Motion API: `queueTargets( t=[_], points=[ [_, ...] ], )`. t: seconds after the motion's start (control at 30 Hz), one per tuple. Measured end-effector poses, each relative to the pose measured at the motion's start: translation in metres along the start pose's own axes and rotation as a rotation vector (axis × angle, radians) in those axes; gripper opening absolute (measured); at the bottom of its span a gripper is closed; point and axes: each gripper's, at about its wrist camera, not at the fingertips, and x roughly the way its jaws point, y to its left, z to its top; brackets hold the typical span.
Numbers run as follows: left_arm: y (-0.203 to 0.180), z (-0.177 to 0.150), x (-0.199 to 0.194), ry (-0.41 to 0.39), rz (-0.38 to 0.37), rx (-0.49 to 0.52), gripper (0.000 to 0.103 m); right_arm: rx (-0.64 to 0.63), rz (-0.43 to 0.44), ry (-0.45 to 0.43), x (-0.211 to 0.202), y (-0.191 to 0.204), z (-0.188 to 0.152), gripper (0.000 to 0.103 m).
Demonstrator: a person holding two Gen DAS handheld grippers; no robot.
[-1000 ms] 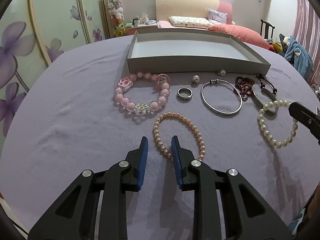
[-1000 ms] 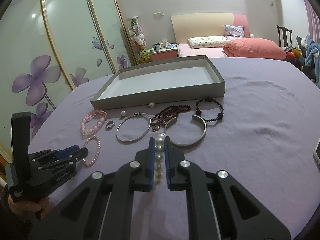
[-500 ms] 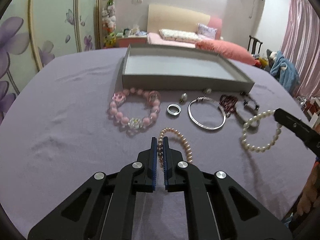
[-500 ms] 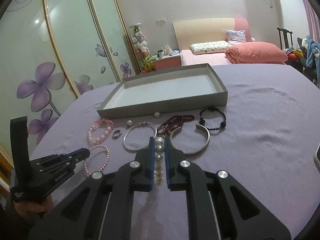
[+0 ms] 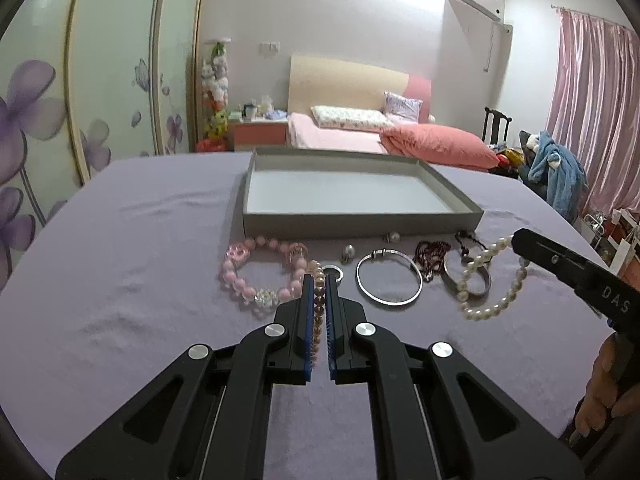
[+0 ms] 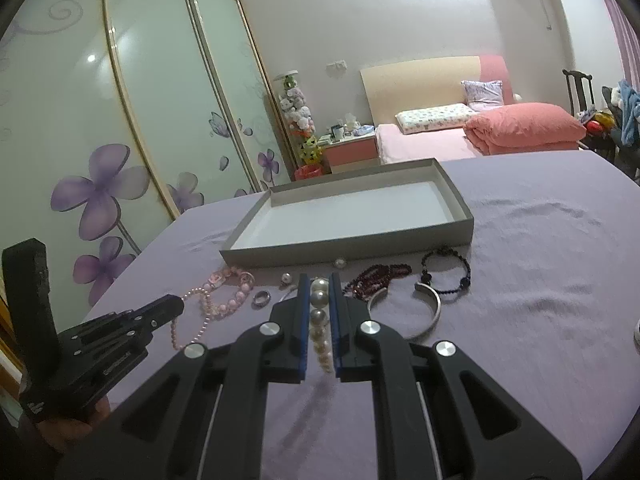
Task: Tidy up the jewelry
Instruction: 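Lift both pearl bracelets and carry them over the gray tray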
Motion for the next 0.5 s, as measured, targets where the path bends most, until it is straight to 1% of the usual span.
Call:
queueTargets(
  t=[0.23,0.4,0.5],
  points=[
    [-0.005,0.012,-0.006,-0.066,0.025,0.018,0.006,-0.033,-0.014,-0.051,-0.004,0.01,0.009,0.01],
    [-0.007,0.026,-0.008,-0.109,0.035,0.026,0.006,-0.059,-0.036,-0.113,-0.01,0.016,0.023,0.01],
    [-0.01,0.038,-0.008,-0.148,0.047,0.044,0.006,-0.078,-0.059,-0.163,-0.013,0.019,0.034,0.01]
  ],
)
